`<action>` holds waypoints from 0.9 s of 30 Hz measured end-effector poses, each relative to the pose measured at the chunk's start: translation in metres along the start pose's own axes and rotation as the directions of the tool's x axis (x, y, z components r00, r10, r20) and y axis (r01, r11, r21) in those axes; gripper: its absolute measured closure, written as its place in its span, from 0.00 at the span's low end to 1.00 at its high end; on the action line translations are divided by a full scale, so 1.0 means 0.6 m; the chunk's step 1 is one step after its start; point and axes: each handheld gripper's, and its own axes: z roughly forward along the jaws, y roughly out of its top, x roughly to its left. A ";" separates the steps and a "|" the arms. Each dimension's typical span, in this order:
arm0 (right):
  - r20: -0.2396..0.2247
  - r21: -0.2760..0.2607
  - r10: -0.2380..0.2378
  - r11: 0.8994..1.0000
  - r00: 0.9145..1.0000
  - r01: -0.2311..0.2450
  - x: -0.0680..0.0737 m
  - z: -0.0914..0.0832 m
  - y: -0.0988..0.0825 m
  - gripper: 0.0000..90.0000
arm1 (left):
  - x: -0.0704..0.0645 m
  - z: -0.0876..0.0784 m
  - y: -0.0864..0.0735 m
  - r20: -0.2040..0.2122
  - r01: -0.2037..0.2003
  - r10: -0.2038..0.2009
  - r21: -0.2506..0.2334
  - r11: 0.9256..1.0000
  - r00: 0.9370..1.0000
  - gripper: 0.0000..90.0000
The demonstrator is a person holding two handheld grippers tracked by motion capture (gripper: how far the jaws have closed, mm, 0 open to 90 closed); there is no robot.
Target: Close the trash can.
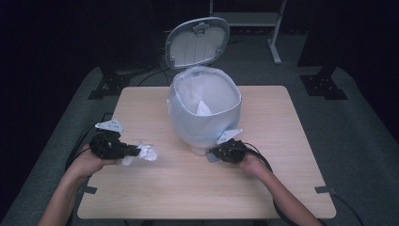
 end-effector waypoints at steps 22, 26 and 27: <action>-0.001 0.000 -0.002 1.000 1.000 0.002 0.000 0.000 0.000 0.93 | -0.014 -0.034 0.030 -0.020 -0.019 0.019 -0.010 1.000 1.000 0.94; -0.001 0.000 -0.002 1.000 1.000 0.002 0.000 0.000 0.000 0.93 | -0.018 -0.039 0.038 -0.012 -0.021 0.020 -0.020 1.000 1.000 0.94; 0.000 0.000 -0.002 1.000 1.000 0.002 0.000 0.000 0.000 0.93 | -0.018 -0.040 0.040 -0.008 -0.024 0.023 -0.019 1.000 1.000 0.94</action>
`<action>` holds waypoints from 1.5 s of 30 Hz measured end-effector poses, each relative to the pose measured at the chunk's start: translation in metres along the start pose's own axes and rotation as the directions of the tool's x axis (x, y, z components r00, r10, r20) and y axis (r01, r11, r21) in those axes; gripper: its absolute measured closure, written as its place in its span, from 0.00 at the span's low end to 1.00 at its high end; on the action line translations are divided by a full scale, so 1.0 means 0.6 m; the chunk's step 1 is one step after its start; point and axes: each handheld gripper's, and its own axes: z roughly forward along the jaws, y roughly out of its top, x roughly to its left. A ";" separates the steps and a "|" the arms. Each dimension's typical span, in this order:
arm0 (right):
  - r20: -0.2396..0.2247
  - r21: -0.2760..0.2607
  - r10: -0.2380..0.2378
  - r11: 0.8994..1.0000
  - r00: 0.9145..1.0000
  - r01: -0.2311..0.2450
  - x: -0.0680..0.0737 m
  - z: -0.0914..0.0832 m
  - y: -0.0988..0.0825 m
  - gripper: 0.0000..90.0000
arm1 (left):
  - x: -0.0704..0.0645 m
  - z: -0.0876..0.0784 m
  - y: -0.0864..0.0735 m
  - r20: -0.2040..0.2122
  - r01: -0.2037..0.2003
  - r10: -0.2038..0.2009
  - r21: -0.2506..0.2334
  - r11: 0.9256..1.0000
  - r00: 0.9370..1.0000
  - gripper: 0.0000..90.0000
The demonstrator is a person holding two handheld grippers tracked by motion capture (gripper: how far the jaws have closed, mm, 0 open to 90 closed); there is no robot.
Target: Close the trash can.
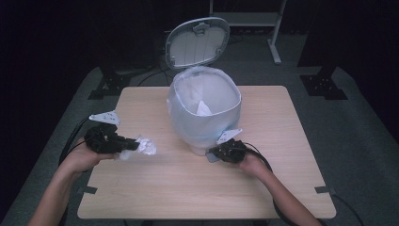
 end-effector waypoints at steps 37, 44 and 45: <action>0.001 0.001 0.000 1.000 1.000 0.000 0.000 0.000 0.000 0.93 | -0.021 -0.045 0.073 -0.033 -0.040 0.040 0.000 0.999 0.999 0.94; 0.000 0.001 0.000 1.000 1.000 0.000 0.000 0.000 0.000 0.93 | -0.024 -0.051 0.086 -0.034 -0.045 0.045 0.000 0.999 0.998 0.94; 0.000 0.001 -0.001 1.000 1.000 0.001 0.000 0.000 0.000 0.93 | -0.024 -0.051 0.087 -0.034 -0.046 0.046 -0.001 0.999 0.998 0.94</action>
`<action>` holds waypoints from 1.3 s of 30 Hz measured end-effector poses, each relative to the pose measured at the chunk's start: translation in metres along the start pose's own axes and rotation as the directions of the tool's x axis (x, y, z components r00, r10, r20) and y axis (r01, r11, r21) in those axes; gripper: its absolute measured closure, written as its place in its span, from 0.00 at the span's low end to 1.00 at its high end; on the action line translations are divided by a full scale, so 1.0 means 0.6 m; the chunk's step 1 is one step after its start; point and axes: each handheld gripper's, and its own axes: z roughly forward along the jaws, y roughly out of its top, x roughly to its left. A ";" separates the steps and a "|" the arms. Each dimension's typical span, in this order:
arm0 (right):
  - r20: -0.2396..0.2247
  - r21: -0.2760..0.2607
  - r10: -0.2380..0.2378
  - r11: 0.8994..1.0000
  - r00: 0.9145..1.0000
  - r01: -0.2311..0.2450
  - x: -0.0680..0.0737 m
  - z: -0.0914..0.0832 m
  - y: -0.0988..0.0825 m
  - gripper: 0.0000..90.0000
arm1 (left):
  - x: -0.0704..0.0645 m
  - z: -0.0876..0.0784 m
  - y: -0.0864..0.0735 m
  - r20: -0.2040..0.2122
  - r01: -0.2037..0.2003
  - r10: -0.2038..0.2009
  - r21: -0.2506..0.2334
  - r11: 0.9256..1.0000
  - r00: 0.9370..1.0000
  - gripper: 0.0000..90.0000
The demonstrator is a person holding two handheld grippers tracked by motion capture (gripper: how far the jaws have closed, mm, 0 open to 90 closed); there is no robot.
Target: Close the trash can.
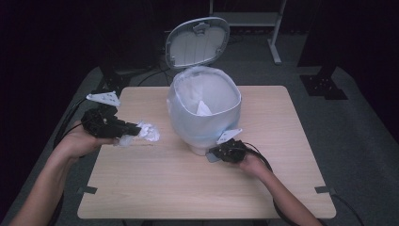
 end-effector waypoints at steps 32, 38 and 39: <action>-0.002 0.001 -0.001 1.000 1.000 0.001 0.000 0.000 0.000 0.93 | -0.017 -0.016 0.066 -0.001 -0.062 0.062 -0.006 0.998 0.998 0.94; -0.003 0.001 -0.001 1.000 1.000 0.001 0.000 0.000 0.000 0.93 | -0.016 -0.016 0.073 0.018 -0.058 0.059 -0.022 0.998 0.998 0.94; -0.003 0.001 -0.002 1.000 1.000 0.002 0.000 0.000 0.000 0.93 | -0.016 -0.016 0.074 0.021 -0.059 0.060 -0.022 0.998 0.998 0.94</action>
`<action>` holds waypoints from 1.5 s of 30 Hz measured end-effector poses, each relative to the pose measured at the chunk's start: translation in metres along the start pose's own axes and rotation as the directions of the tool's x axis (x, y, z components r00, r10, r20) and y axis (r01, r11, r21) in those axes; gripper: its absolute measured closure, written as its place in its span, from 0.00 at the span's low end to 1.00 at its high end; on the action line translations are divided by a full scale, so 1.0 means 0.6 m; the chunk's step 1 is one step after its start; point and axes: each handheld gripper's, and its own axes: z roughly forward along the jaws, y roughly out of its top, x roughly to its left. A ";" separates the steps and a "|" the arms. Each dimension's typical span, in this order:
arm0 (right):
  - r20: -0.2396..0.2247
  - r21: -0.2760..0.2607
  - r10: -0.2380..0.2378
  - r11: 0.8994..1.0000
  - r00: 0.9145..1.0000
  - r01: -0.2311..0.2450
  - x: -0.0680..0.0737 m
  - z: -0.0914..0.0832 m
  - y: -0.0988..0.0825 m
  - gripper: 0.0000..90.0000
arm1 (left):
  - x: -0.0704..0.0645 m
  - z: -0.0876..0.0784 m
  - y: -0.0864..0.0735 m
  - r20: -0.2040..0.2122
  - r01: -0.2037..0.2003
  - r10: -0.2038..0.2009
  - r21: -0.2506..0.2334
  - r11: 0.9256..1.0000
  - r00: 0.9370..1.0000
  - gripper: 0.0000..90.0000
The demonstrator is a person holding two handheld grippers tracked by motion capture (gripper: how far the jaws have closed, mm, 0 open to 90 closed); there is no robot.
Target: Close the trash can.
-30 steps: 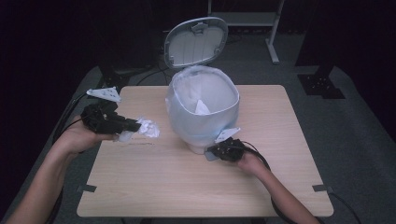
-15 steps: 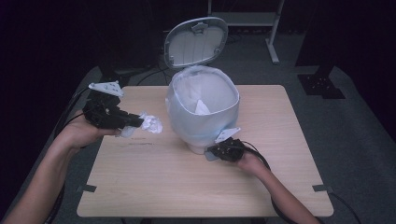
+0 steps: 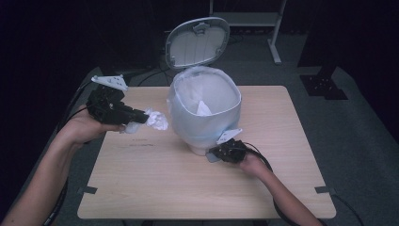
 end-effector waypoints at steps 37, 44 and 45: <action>-0.005 -0.002 -0.003 1.000 1.000 0.003 -0.001 0.000 -0.001 0.93 | -0.012 0.024 0.086 0.019 -0.060 0.061 -0.012 0.998 0.998 0.94; -0.008 -0.001 -0.007 1.000 1.000 0.007 -0.002 0.000 0.000 0.93 | -0.009 0.030 0.100 0.020 -0.071 0.071 -0.013 0.997 0.997 0.94; -0.008 -0.001 -0.007 1.000 1.000 0.007 -0.002 0.000 0.000 0.93 | -0.009 0.031 0.101 0.021 -0.075 0.075 -0.009 0.997 0.997 0.94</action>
